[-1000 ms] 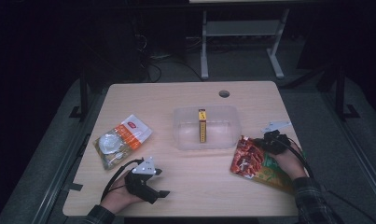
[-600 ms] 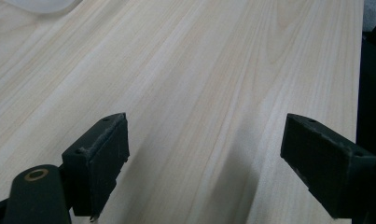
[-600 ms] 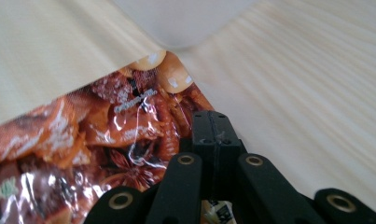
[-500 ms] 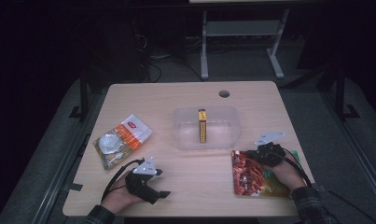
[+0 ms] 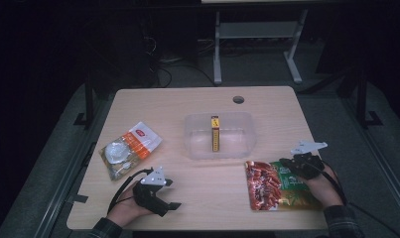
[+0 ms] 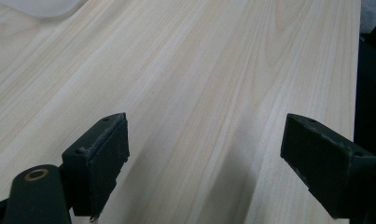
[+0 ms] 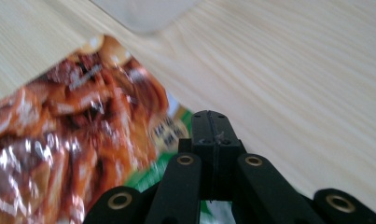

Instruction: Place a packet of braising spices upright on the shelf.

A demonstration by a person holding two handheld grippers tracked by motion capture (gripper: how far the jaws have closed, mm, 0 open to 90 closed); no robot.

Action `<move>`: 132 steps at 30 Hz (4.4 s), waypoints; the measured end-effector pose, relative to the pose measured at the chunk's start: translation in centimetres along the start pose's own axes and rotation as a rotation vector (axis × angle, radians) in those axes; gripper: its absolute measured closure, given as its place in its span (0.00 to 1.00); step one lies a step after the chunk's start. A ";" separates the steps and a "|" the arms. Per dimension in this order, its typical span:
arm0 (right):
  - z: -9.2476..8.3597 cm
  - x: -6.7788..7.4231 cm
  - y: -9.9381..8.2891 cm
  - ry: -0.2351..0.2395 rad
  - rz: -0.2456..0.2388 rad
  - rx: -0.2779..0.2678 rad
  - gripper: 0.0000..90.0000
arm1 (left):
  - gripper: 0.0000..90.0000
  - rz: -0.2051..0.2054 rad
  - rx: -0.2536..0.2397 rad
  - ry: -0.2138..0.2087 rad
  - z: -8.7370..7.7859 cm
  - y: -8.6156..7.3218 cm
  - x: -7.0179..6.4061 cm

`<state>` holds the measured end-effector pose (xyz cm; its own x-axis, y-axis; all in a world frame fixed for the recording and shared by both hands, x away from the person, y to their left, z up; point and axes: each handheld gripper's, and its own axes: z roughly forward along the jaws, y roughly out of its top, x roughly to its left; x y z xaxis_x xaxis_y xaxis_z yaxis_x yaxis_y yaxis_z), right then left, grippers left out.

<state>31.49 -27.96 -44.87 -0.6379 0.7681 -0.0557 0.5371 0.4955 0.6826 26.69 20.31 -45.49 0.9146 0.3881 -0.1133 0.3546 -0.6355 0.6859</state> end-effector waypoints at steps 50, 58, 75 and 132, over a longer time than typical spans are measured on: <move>-4.4 -0.4 -6.8 -0.112 0.150 0.092 1.00 | 0.16 0.098 -0.008 -0.096 3.4 3.8 1.1; -2.8 0.9 -4.9 -0.048 0.076 0.092 1.00 | 0.16 0.082 -0.004 -0.070 2.7 3.1 1.0; 0.4 5.0 -0.8 0.110 -0.102 0.096 1.00 | 0.15 -0.009 -0.043 -0.038 1.1 1.9 0.8; -0.3 8.0 0.3 0.188 -0.031 -0.084 0.32 | 0.15 0.006 0.010 0.018 7.0 4.9 -1.6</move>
<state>26.37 -21.83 -44.91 -0.7495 0.6598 0.0539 0.4726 0.4763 0.7414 28.35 11.92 -46.93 0.9131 0.3962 -0.0966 0.3515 -0.6446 0.6790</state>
